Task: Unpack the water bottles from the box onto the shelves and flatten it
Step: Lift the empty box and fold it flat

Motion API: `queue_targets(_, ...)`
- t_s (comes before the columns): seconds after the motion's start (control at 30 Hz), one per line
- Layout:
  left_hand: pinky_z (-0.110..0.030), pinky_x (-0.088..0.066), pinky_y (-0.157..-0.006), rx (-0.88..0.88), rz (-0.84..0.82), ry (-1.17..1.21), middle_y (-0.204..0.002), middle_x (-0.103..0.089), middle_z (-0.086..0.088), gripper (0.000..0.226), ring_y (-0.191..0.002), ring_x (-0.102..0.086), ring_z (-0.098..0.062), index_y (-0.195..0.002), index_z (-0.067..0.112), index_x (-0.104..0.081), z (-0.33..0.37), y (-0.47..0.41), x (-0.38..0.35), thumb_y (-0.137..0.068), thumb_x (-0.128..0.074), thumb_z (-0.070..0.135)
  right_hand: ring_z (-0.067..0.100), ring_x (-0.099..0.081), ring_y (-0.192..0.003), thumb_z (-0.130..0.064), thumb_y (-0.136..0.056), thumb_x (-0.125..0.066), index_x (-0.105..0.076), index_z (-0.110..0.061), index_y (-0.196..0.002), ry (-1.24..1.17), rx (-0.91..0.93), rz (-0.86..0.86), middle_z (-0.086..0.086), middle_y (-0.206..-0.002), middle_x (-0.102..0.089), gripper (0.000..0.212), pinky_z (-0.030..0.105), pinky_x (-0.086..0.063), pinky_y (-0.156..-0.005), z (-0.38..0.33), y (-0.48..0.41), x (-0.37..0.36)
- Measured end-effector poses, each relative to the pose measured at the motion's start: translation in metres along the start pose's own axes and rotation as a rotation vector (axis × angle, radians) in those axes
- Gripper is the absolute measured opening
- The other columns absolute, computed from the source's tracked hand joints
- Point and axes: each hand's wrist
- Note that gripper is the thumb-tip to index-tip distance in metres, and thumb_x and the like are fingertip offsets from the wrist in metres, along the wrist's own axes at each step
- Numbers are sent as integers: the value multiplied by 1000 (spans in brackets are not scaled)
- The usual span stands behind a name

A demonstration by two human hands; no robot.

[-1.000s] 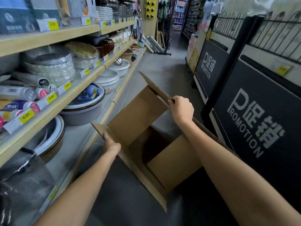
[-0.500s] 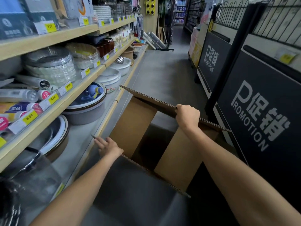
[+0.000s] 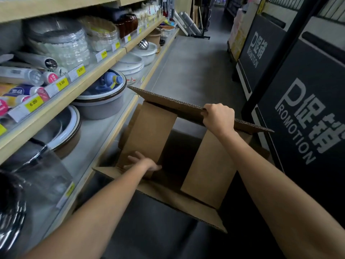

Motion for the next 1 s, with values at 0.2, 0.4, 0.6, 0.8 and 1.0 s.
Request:
queue_targets(0.2, -55, -9, -115, -41, 155, 228, -152, 31, -14, 130, -141, 12, -49, -144, 16, 30, 20, -19, -12, -72, -70, 59, 31, -63, -77, -25, -94, -47, -67, -15, -96, -2, 10, -10, 7, -84, -67, 22, 37, -49, -67, 0, -1, -1)
queue_targets(0.4, -63, -14, -112, -180, 220, 296, -152, 34, -10, 130, -140, 16, -49, -143, 19, 30, 42, -44, -27, -72, -73, 51, 33, -61, -77, -25, -91, -50, -66, -14, -90, 14, -1, 11, 7, -83, -67, 20, 32, -37, -60, -1, -5, -6)
queue_targets(0.6, -66, -25, -106, -235, 330, 270, -155, 26, -12, 116, -142, 1, -48, -146, 18, 24, 65, -53, -12, -81, -69, 42, 32, -62, -76, -29, -93, -48, -66, -16, -93, 31, -4, 26, 6, -83, -66, 22, 31, -35, -59, 2, -7, -11)
queue_targets(0.8, -60, -31, -107, -250, 349, 195, -155, 22, -16, 105, -140, -4, -50, -148, 15, 18, 71, -49, -3, -85, -65, 31, 34, -62, -80, -30, -93, -50, -67, -18, -96, -9, -48, 12, 7, -85, -68, 21, 31, -39, -61, 4, -8, -23)
queue_targets(1.0, -48, -46, -93, -353, 460, 136, -150, -23, -23, 77, -126, -41, -46, -146, 7, -13, 58, -34, 24, -87, -58, 27, 32, -63, -86, -32, -96, -47, -66, -17, -98, -44, -53, -38, 7, -92, -69, 24, 30, -34, -60, 0, -11, -35)
Point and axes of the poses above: each hand's wrist, its own y-axis away from the middle knuckle, its own x-axis out of the back of the hand, z = x × y
